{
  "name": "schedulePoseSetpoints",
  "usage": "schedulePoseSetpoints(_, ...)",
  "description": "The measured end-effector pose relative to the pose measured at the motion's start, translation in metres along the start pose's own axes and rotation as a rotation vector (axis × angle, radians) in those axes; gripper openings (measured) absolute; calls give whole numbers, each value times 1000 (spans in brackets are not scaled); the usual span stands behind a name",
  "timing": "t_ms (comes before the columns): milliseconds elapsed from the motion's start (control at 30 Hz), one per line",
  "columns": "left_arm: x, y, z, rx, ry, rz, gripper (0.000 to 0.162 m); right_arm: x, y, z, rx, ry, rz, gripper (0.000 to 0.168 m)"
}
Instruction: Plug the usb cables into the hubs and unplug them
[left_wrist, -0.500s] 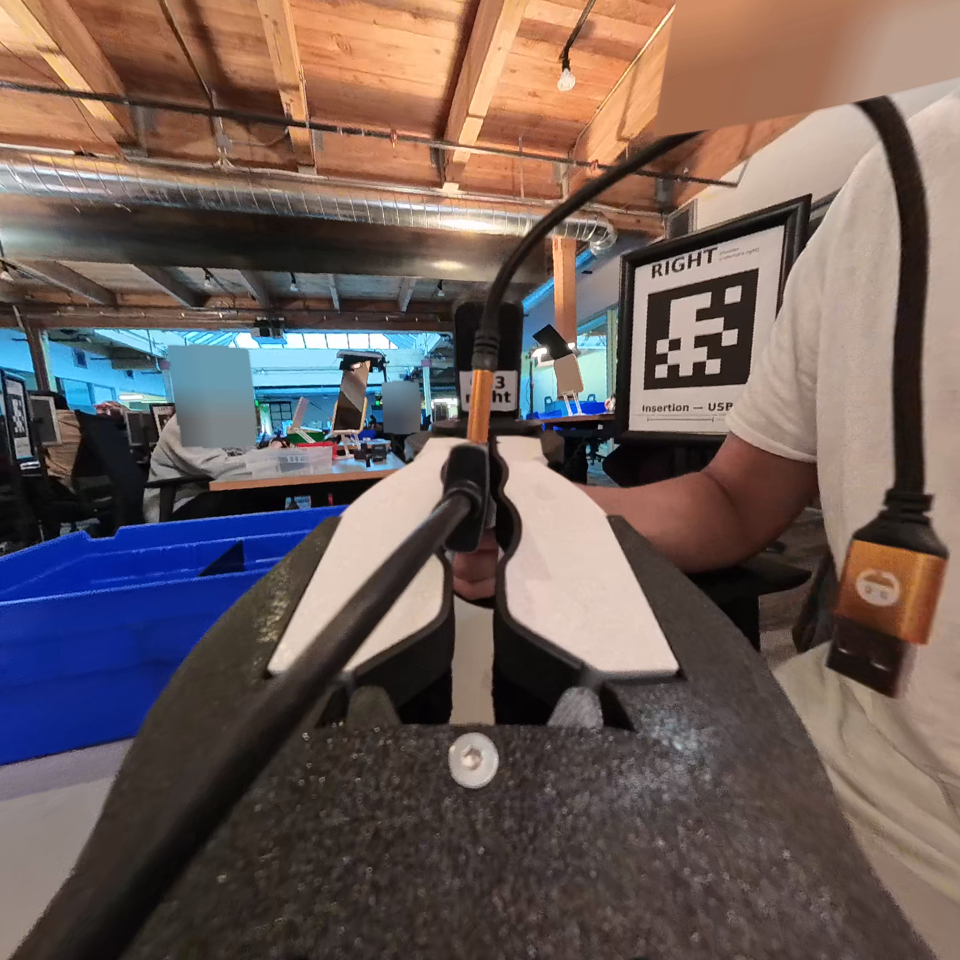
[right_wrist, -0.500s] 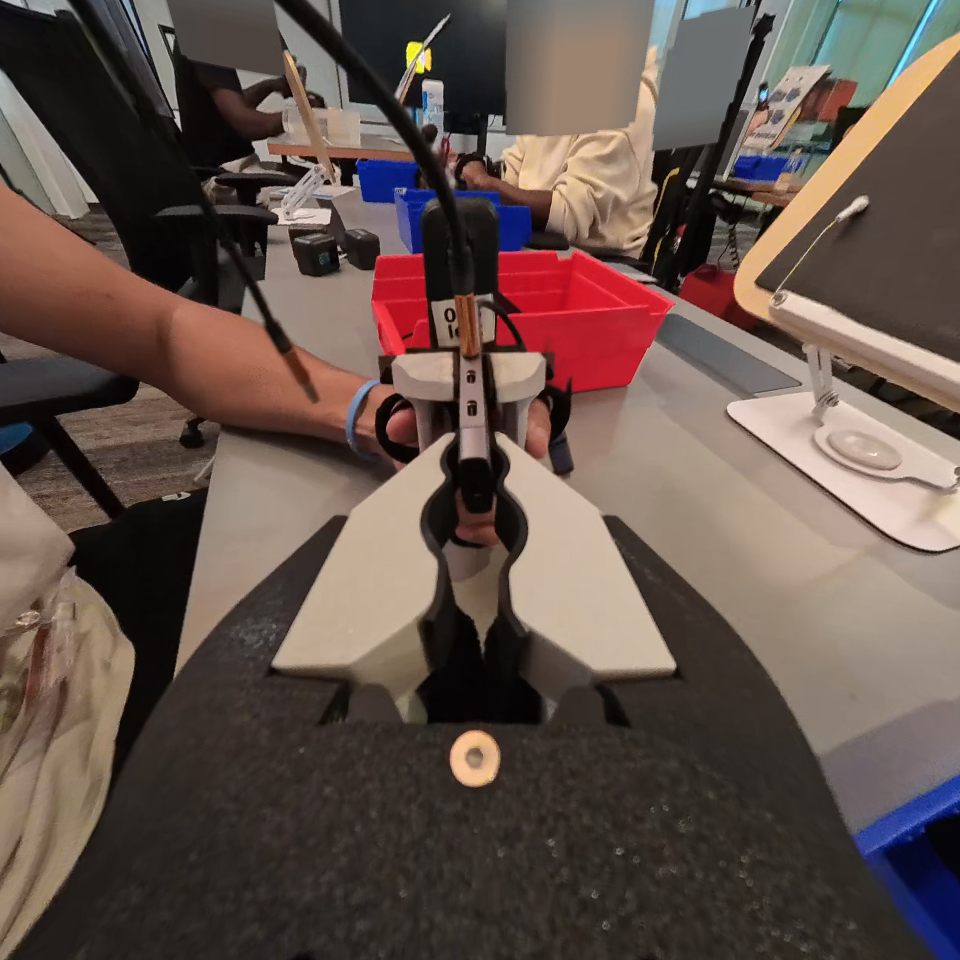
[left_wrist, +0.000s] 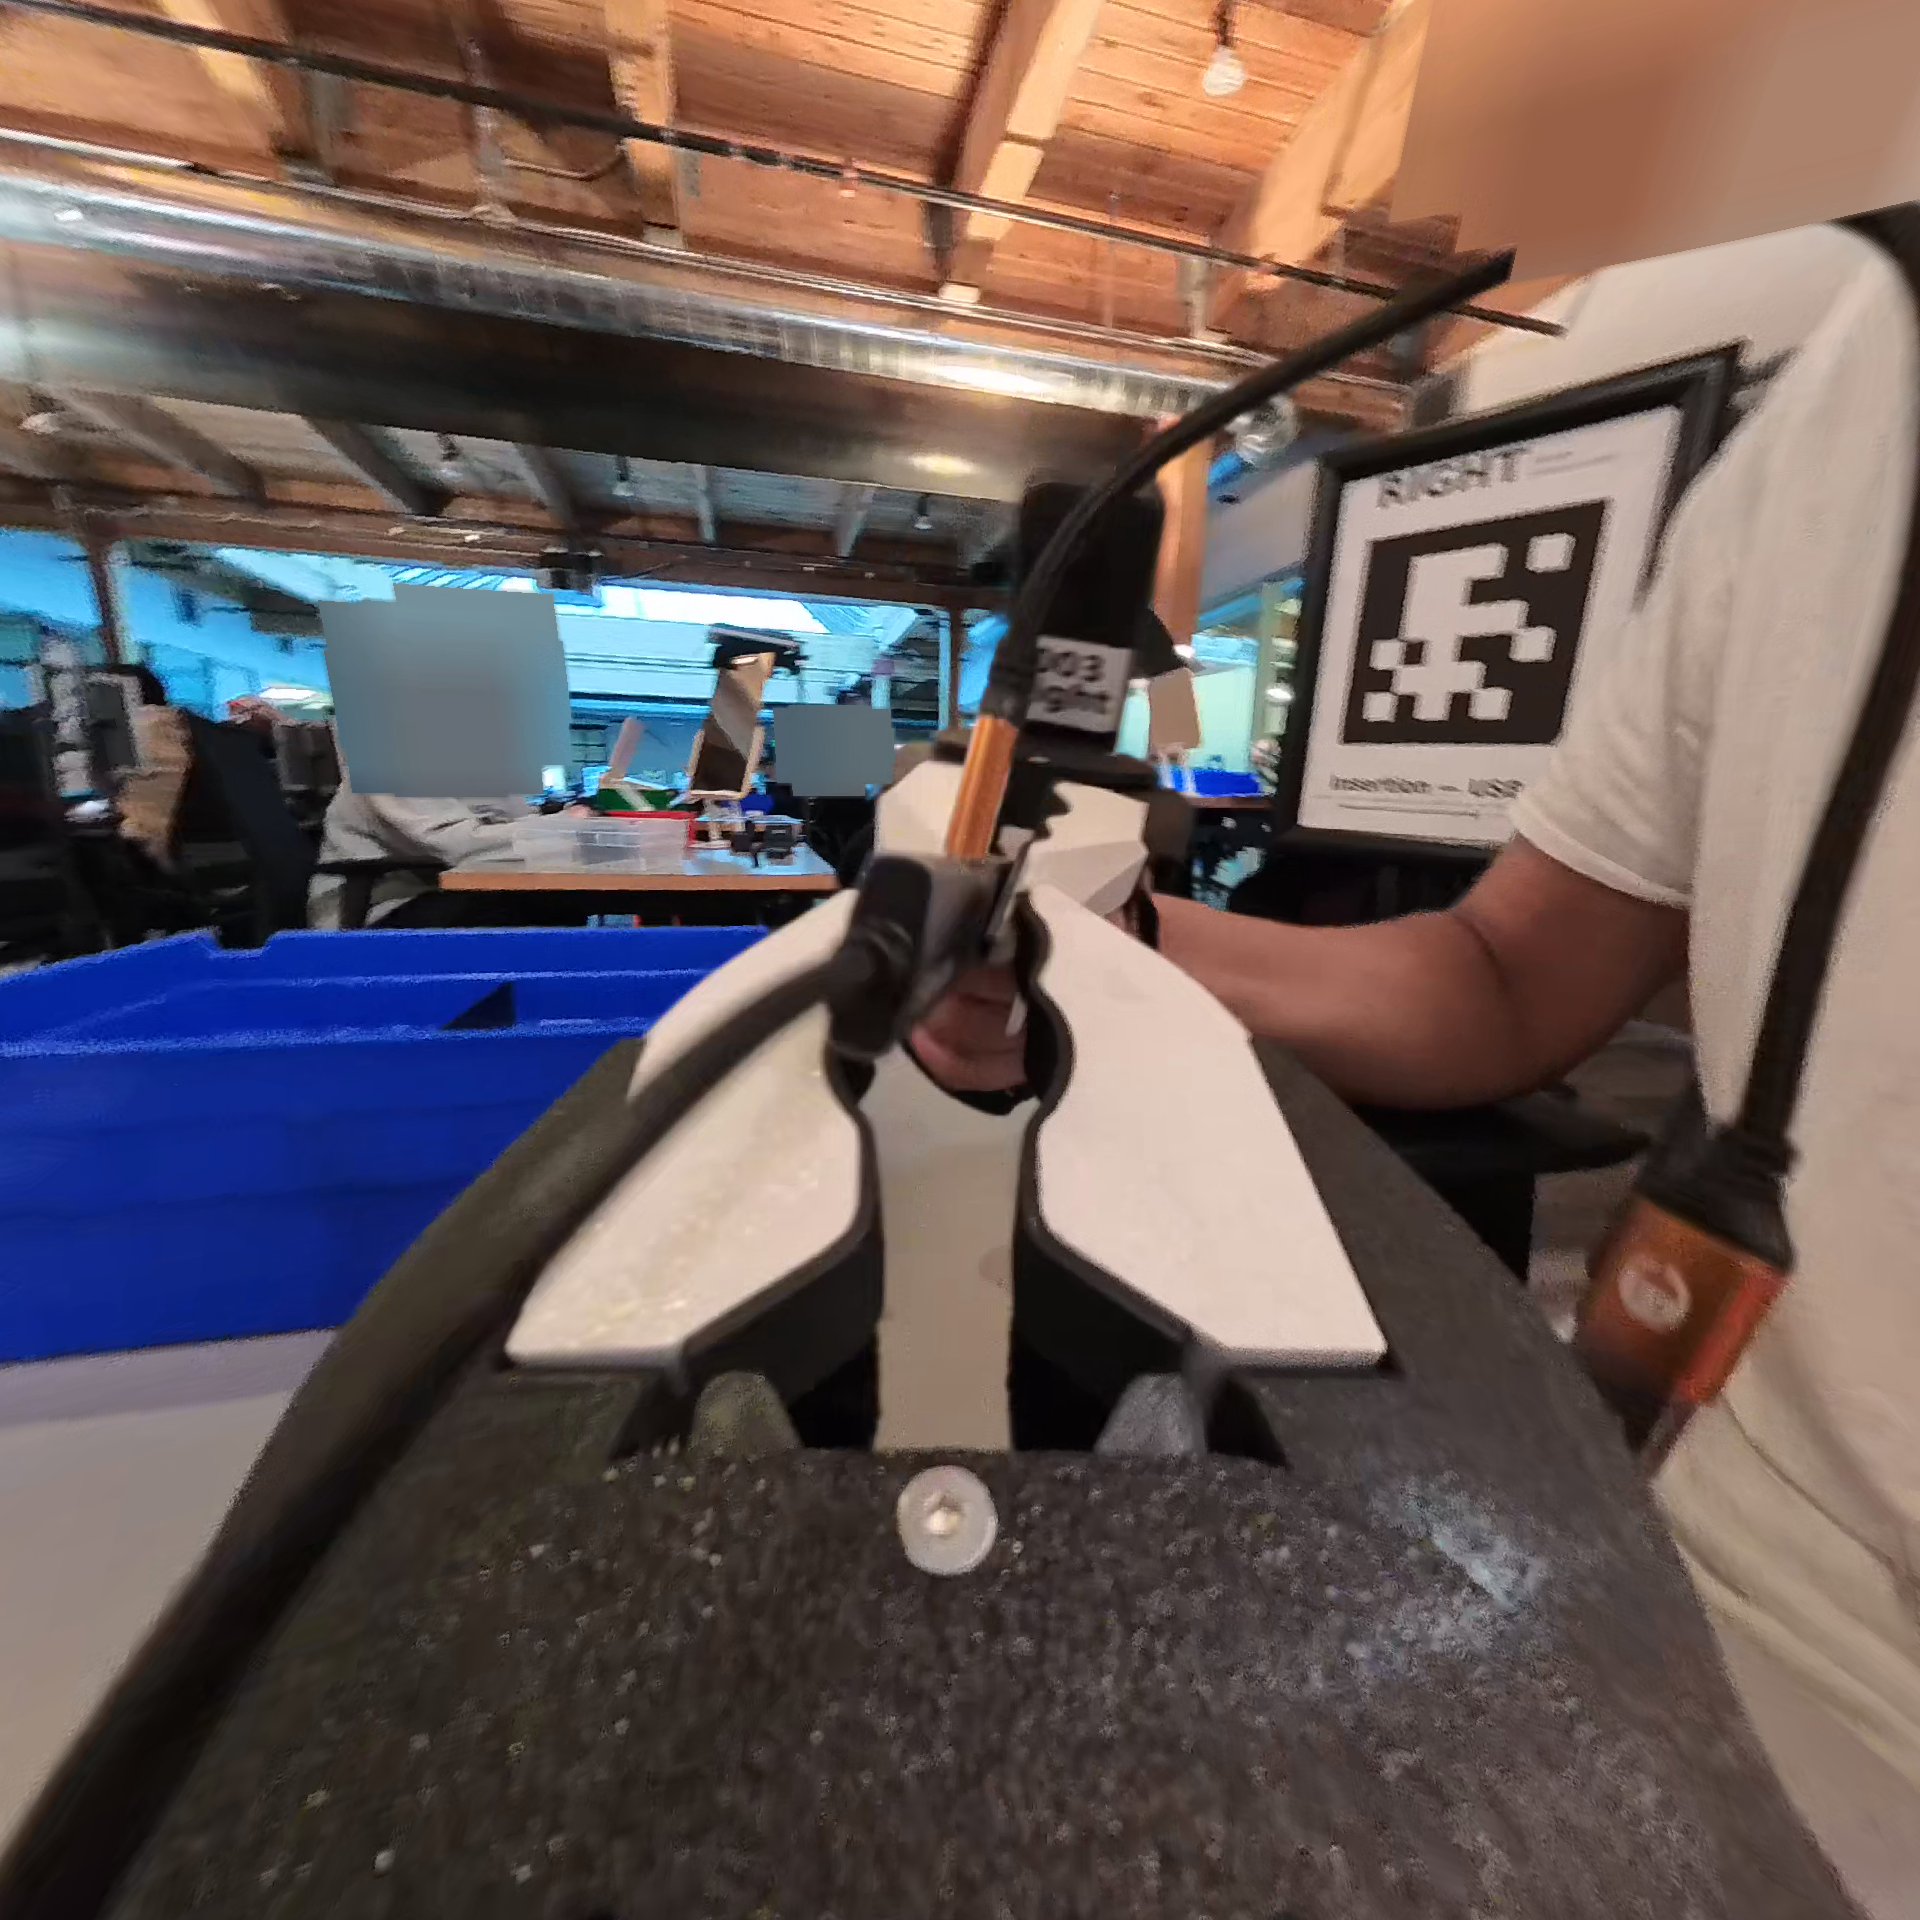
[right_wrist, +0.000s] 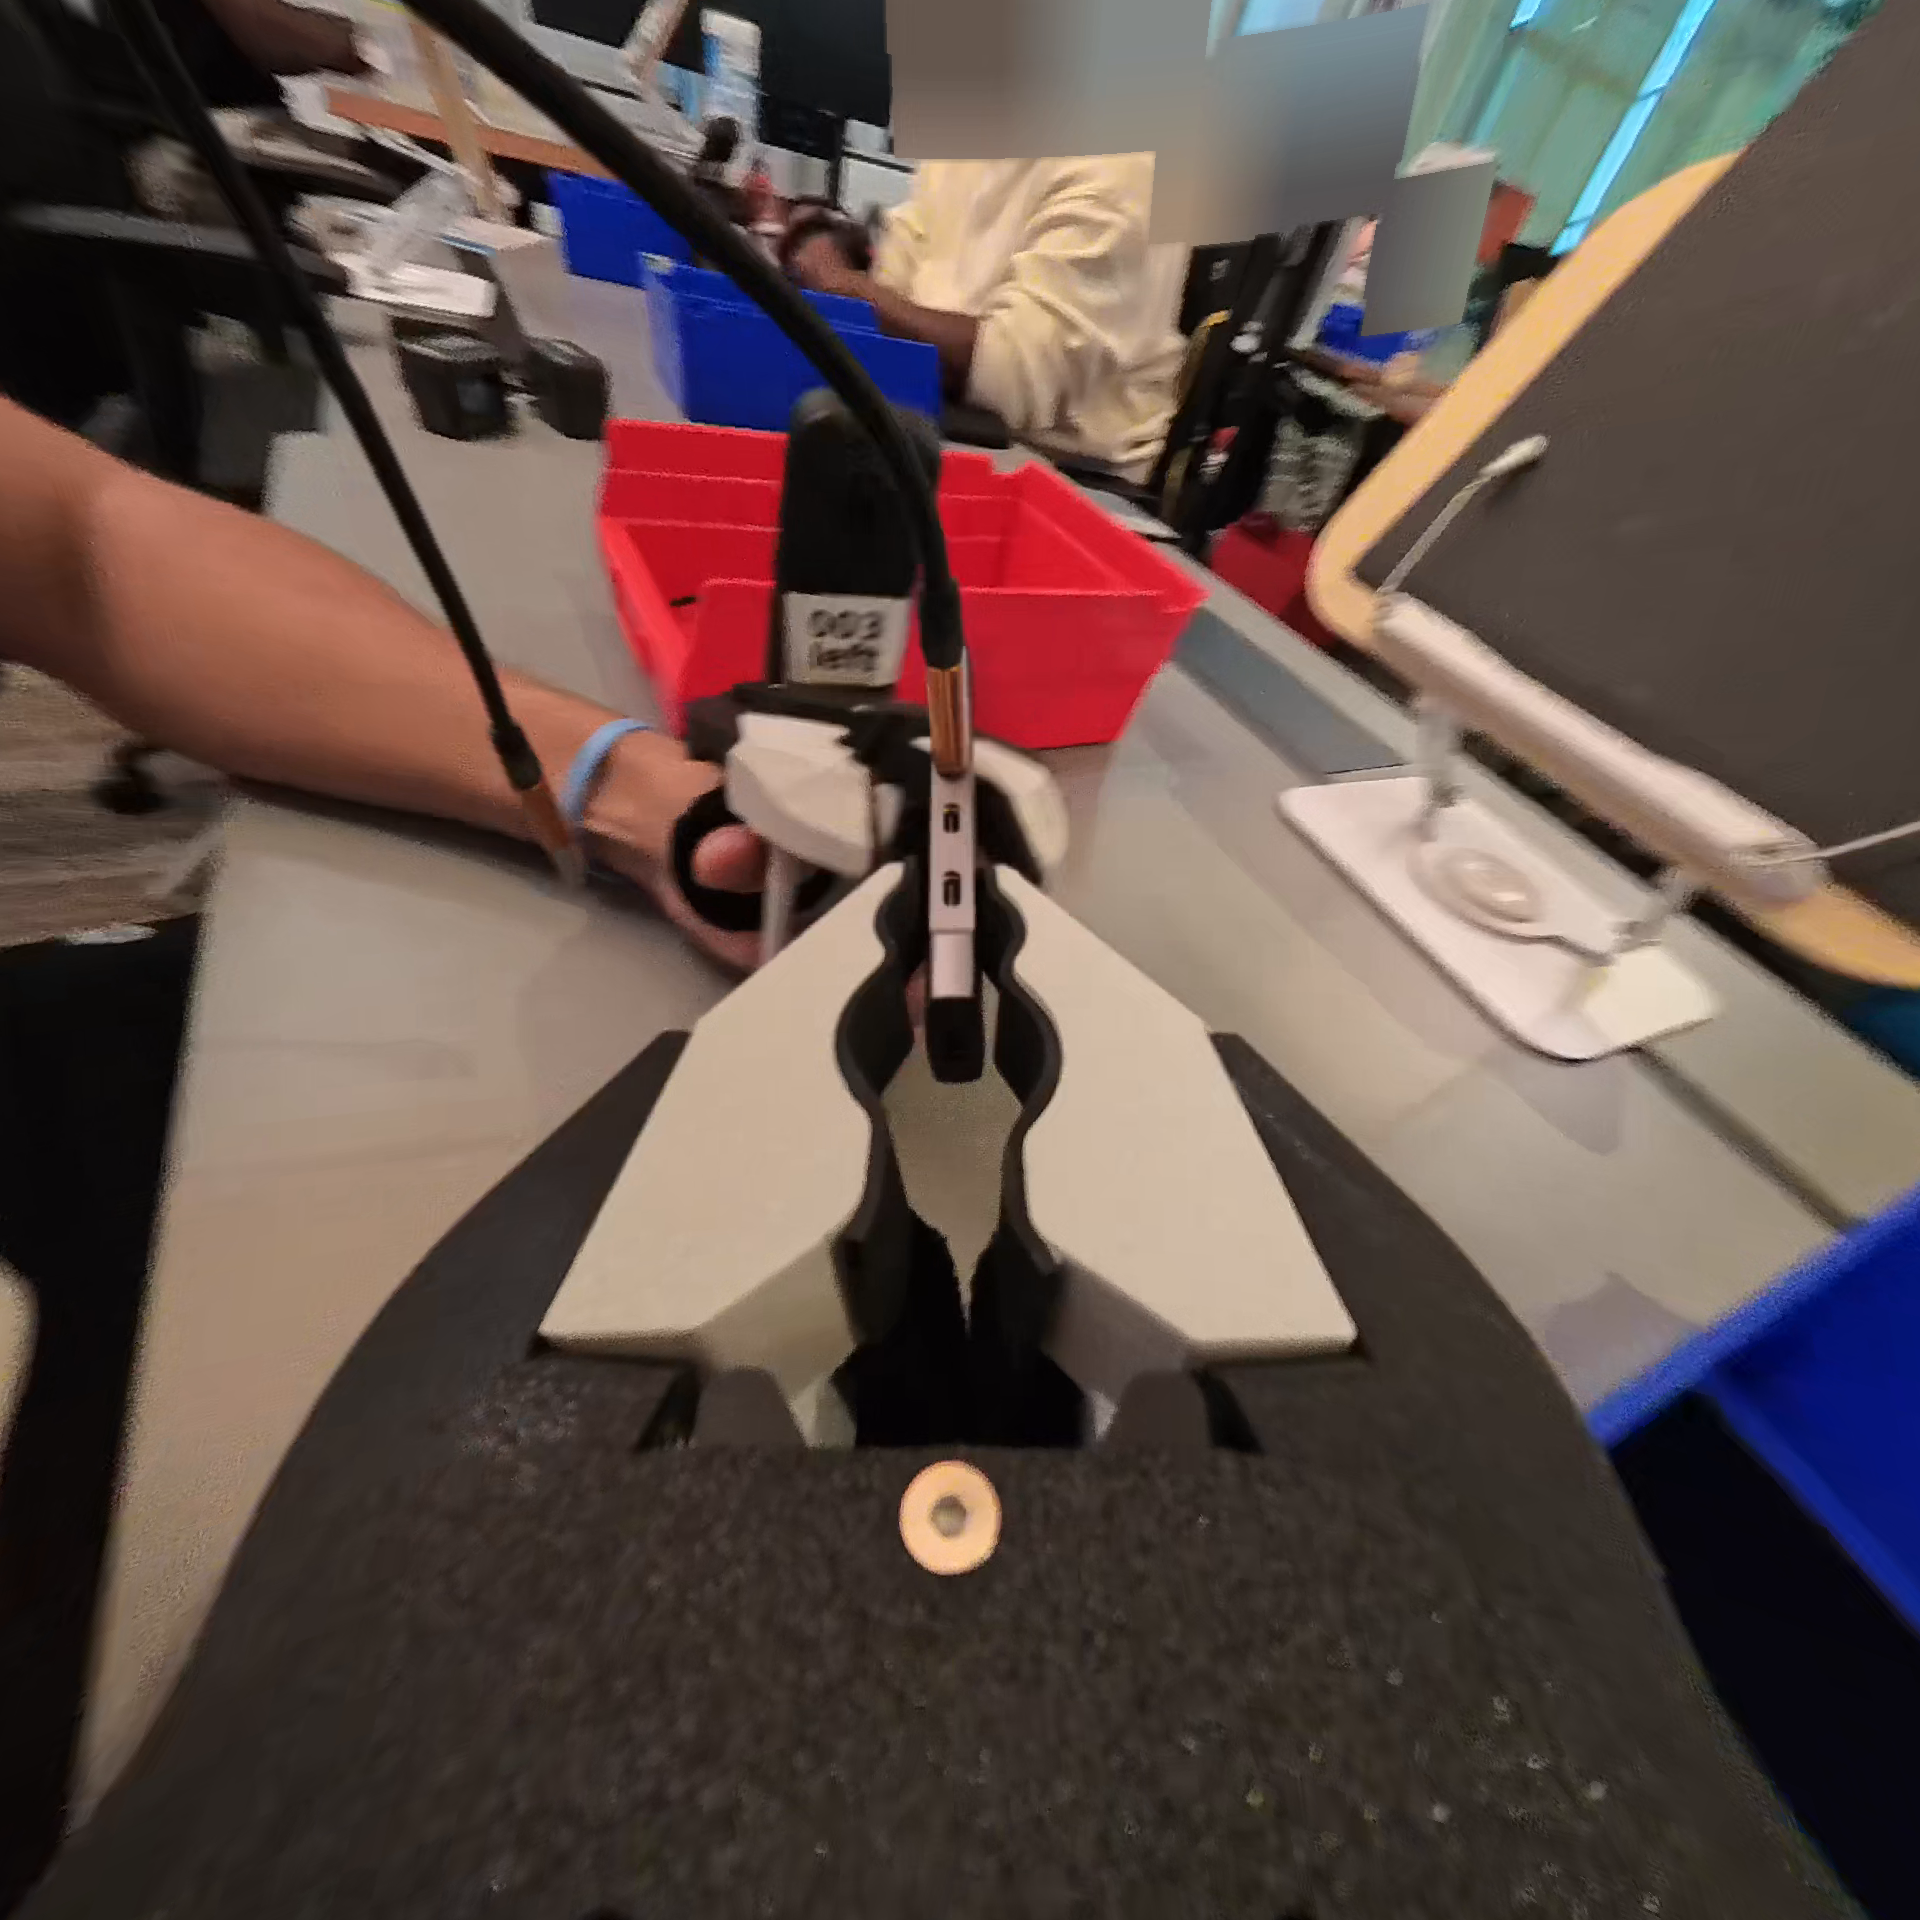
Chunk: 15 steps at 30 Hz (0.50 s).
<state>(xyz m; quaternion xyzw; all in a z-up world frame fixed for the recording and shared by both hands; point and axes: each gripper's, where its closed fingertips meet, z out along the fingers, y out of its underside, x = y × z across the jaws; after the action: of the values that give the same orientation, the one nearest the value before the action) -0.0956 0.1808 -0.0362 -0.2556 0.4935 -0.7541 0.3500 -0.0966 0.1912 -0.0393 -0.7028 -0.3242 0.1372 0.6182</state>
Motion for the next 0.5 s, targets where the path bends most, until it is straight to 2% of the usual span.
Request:
schedulePoseSetpoints(67, -8, 8, -2, -41, -40, -50, 35, 21, -11, -3, -27, 105, -109, 7)
schedulePoseSetpoints(167, -15, 20, -2, -131, -133, -137, 35, 52, -32, -5, -117, 271, -361, 7)
schedulePoseSetpoints(267, -25, 29, -18, -211, -269, -288, 35, 78, -62, -8, -174, 434, -578, 8)
schedulePoseSetpoints(367, -20, 33, -47, -218, -401, -434, 33, 93, -89, -12, -150, 542, -669, 8)
schedulePoseSetpoints(400, -13, 31, -54, -190, -432, -471, 27, 99, -96, -12, -135, 576, -677, 7)
schedulePoseSetpoints(500, 22, 29, -66, -124, -506, -571, 25, 114, -105, -7, -124, 659, -709, 7)
